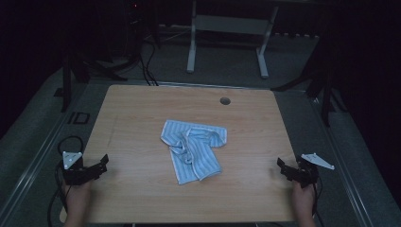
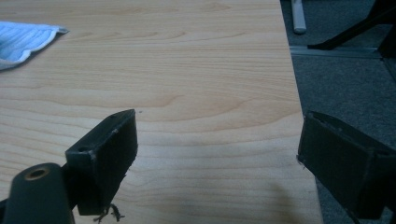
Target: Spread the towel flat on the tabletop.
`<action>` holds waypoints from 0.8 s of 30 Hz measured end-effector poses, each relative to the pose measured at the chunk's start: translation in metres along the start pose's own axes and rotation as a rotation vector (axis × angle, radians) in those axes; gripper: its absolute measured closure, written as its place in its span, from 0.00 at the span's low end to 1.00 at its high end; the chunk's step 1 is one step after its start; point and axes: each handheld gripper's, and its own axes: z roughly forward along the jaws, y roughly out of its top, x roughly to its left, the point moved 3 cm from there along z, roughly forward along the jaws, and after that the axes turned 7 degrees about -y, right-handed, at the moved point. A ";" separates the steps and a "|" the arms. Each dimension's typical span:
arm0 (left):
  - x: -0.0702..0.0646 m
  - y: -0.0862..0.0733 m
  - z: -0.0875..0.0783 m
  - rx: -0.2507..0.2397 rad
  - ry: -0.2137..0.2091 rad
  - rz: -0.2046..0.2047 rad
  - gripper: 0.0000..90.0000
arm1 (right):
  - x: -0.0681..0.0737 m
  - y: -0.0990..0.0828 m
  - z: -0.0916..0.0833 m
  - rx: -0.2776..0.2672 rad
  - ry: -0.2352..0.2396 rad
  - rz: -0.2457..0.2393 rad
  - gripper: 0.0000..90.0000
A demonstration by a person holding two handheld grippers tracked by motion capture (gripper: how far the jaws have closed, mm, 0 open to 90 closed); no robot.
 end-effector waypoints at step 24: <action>-0.009 0.009 0.003 0.494 -0.200 0.296 0.02 | 0.011 0.006 0.007 0.289 0.212 -0.198 0.13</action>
